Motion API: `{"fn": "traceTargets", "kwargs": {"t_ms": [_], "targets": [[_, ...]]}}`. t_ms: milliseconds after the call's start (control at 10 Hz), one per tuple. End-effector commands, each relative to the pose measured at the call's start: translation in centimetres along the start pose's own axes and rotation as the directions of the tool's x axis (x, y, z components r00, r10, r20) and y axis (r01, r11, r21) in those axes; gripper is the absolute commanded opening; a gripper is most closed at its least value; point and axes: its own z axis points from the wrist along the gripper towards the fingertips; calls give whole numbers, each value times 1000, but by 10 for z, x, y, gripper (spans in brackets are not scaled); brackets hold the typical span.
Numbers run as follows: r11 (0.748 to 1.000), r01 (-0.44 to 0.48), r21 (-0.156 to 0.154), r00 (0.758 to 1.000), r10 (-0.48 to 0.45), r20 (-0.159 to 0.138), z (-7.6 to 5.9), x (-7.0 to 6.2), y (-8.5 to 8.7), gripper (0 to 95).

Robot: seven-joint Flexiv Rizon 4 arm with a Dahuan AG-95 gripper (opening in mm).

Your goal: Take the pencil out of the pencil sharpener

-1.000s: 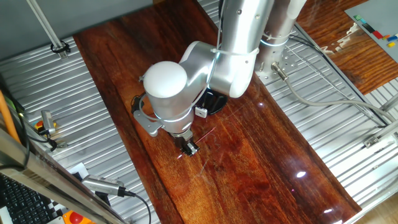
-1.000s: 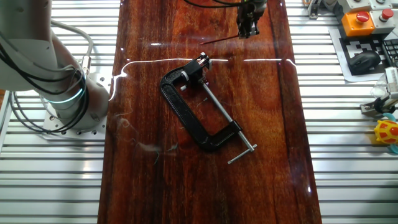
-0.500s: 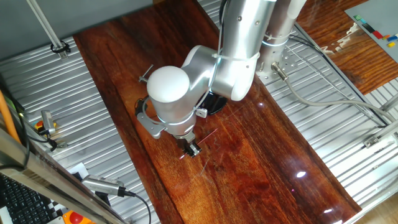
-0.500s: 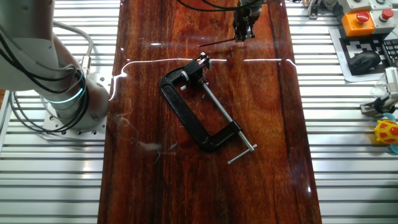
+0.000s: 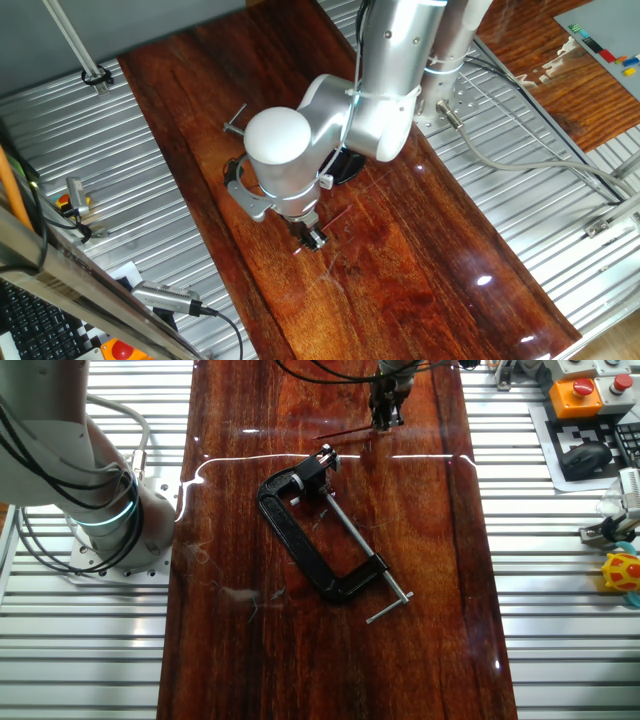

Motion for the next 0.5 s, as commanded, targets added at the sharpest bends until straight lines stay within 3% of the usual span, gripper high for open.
{"fn": "traceTargets", "kwargs": {"t_ms": [100, 200, 500], "targets": [[1000, 2, 1, 1000, -2, 1, 1, -1, 1, 190], [1000, 15, 1, 1000, -15, 1, 0, -1, 1, 0], [996, 93, 8, 996, -93, 0, -16, -3, -5, 0]]}}
